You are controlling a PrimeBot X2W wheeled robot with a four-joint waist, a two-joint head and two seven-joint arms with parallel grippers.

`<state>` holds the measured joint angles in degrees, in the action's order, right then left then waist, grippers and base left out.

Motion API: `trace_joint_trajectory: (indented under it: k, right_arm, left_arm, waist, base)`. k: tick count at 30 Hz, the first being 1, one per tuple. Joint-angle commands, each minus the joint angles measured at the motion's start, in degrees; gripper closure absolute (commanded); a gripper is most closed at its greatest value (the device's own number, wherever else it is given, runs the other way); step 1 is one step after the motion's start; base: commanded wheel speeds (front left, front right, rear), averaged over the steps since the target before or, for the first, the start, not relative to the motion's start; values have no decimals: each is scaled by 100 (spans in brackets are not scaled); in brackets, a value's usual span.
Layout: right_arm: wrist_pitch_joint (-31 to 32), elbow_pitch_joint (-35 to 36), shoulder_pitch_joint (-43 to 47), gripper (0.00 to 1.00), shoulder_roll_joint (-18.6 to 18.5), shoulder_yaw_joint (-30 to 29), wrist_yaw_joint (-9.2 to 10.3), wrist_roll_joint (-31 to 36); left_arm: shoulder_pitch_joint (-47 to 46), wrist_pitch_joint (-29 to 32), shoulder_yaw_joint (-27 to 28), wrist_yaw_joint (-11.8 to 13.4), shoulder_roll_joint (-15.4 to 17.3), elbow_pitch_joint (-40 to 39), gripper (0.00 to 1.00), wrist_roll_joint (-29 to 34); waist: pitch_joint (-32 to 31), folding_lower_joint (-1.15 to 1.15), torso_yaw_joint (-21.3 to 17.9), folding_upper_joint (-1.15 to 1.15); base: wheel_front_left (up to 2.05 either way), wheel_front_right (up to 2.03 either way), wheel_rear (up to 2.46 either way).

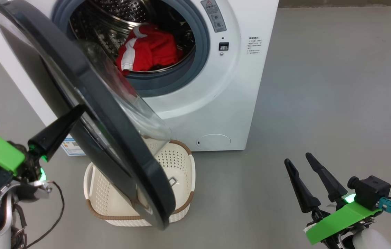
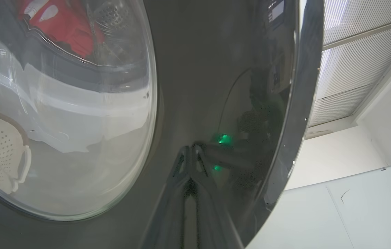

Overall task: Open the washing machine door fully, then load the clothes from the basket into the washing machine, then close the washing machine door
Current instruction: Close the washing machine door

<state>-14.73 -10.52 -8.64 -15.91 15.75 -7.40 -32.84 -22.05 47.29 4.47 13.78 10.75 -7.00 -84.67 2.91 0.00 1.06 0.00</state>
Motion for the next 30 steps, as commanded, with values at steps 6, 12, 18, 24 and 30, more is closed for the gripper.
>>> trace_joint_trajectory:
  k: [6,12,18,24,30]
  right_arm:
    - [-27,142,-171,0,-31,51,-9,7]
    - [-27,139,-160,0,-26,4,-9,22]
    - [-27,132,-156,0,-25,-22,-9,29]
    - [-27,121,-136,0,-23,-24,-9,25]
    - [-27,127,-125,0,-28,-24,-9,27]
  left_arm:
    - [-392,-27,137,-137,111,-75,100,51]
    - [-369,-52,133,-195,102,-58,100,80]
    - [-284,-52,108,-255,145,-88,100,154]
    - [-178,-57,131,-300,178,-119,97,184]
    - [-23,-78,192,-377,205,-183,52,195]
  waist:
    - [38,0,-54,0]
    - [47,0,-1,0]
    - [38,0,115,0]
    - [11,0,228,0]
    - [-21,0,363,0]
  base:
    - [0,0,0]
    - [0,0,0]
    - [0,0,0]
    - [0,0,0]
    - [0,0,0]
